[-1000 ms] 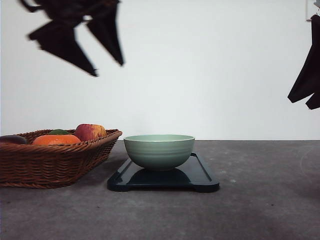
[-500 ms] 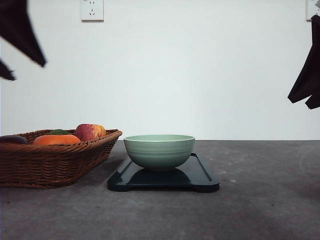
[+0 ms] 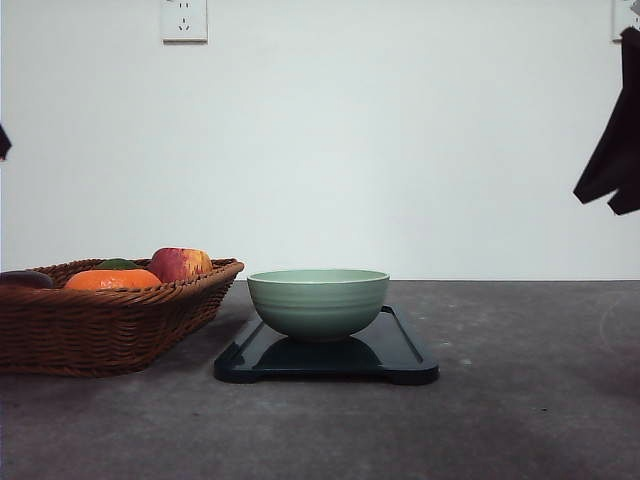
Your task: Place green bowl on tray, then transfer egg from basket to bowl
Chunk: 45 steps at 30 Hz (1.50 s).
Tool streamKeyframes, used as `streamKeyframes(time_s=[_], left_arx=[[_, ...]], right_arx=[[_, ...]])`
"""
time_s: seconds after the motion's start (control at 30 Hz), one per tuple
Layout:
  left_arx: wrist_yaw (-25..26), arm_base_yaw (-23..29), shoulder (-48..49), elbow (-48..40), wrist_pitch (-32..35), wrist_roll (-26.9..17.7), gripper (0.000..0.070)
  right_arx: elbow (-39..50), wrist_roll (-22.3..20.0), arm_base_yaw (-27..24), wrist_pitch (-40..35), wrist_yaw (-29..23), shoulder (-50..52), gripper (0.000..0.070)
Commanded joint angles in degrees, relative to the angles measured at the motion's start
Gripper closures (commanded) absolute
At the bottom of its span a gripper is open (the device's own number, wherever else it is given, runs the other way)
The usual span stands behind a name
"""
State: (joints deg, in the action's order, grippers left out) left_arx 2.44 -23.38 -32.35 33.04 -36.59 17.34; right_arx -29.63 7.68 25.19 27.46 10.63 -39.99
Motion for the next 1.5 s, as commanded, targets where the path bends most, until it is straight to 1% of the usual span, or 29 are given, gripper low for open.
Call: streamKeyframes(time_s=[0.0,0.03,0.07,0.1,0.17,0.63,0.7,0.73,0.8,0.9,0.97,1.1,1.17,1.27,1.47], left_arx=[[-0.04,-0.17,0.15,0.33,-0.26,0.22,0.034],[-0.04,-0.17,0.45,0.33,-0.71,0.17,0.0525],[-0.04,-0.17,0.68,0.33,-1.09,0.21,0.0631],[-0.04,-0.17,0.85,0.33,-1.41,0.31,0.0673],[0.05,-0.2,1.11,0.33,-1.63,0.3,0.07],[0.09,-0.23,1.37,0.33,-1.97,0.26,0.07],[0.02,-0.2,1.48,0.33,-1.83,-0.15,0.07],[-0.1,0.29,1.9,0.33,-1.43,-1.08,0.07],[-0.17,1.53,2.71,0.31,-1.09,-3.15,0.07],[-0.17,4.89,5.09,-0.52,0.73,-4.13,0.07],[-0.16,7.5,7.41,-2.23,4.19,-6.73,0.07],[-0.11,12.62,13.89,-8.76,13.83,-13.49,0.07],[-0.09,14.54,17.09,-12.55,17.29,-15.22,0.07],[0.23,16.95,21.35,-17.96,19.68,-15.39,0.07],[0.79,21.11,27.46,-25.53,19.94,-15.28,0.07]], right_arx=[[-0.31,-0.61,0.46,-0.39,0.02,-0.28,0.0477],[-0.31,-0.6,0.46,-0.33,0.05,-0.28,0.0592],[-0.31,-0.58,0.46,-0.39,0.01,-0.28,0.0658],[-0.31,-0.57,0.46,-0.53,-0.09,-0.28,0.0683],[-0.31,-0.56,0.47,-0.79,0.3,-0.28,0.0683],[-0.31,-0.63,0.5,-1.89,0.24,-0.28,0.0683],[-0.31,-0.61,0.5,-1.9,0.24,-0.28,0.0683],[-0.31,-0.61,0.5,-1.89,0.24,-0.28,0.0683],[-0.31,-0.61,0.5,-1.9,0.24,-0.28,0.0683],[-0.31,-0.61,0.5,-1.9,0.24,-0.28,0.0683],[-0.31,-0.61,0.5,-1.9,0.24,-0.28,0.0683],[-0.31,-0.61,0.5,-1.88,0.24,-0.28,0.0683],[-0.31,-0.63,0.5,-1.88,0.24,-0.28,0.0683],[-0.31,-0.61,0.5,-1.9,0.24,-0.28,0.0683],[-0.31,-0.61,0.5,-1.9,0.24,-0.28,0.0683]])
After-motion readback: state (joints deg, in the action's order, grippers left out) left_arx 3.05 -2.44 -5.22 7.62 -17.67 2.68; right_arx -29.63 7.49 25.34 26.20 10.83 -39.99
